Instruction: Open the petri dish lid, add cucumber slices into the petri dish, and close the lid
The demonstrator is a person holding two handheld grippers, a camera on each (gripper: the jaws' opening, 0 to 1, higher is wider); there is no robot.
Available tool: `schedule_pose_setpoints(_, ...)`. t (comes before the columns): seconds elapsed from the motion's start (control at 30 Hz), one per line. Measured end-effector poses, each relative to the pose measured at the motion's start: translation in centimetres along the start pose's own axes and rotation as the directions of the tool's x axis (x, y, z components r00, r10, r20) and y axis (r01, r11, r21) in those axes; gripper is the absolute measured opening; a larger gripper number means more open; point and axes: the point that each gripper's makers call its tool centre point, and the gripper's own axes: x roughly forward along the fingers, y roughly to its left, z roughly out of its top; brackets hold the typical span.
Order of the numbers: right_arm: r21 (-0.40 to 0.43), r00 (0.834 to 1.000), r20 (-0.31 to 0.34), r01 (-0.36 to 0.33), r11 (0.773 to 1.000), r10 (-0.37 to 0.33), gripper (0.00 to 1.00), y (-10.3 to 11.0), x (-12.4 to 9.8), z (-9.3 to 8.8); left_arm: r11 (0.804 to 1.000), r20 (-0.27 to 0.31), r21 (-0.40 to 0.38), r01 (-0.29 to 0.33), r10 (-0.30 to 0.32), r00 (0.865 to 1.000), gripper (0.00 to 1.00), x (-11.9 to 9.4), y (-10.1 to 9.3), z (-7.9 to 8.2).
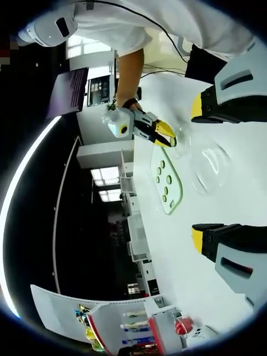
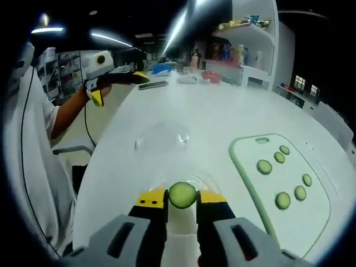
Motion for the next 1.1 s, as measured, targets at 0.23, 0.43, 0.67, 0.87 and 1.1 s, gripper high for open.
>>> schedule_pose_setpoints(0.23,0.006,1.0,-0.005,0.0,1.0,0.0,0.2,0.0,0.1,-0.2,1.0,0.0,-0.002,-0.002,0.002,1.0,0.74,-0.1,0.0,-0.1)
schedule_pose_setpoints(0.43,0.009,1.0,-0.014,-0.004,1.0,0.004,0.2,0.1,0.4,-0.5,1.0,0.003,-0.002,-0.004,0.004,1.0,0.74,-0.1,0.0,0.0)
schedule_pose_setpoints(0.67,0.013,1.0,-0.024,-0.008,1.0,0.008,0.2,0.2,0.7,-0.9,1.0,0.003,0.0,-0.004,0.004,1.0,0.74,-0.1,0.0,0.0)
schedule_pose_setpoints(0.87,0.012,1.0,-0.027,-0.008,1.0,0.008,0.2,0.1,0.7,-1.0,1.0,0.005,0.0,-0.004,0.004,1.0,0.74,-0.1,0.0,0.1)
schedule_pose_setpoints(1.1,0.011,0.999,-0.043,-0.008,1.0,0.008,0.2,0.1,0.9,-1.5,1.0,0.005,0.0,-0.003,0.003,1.0,0.74,-0.1,0.0,0.0)
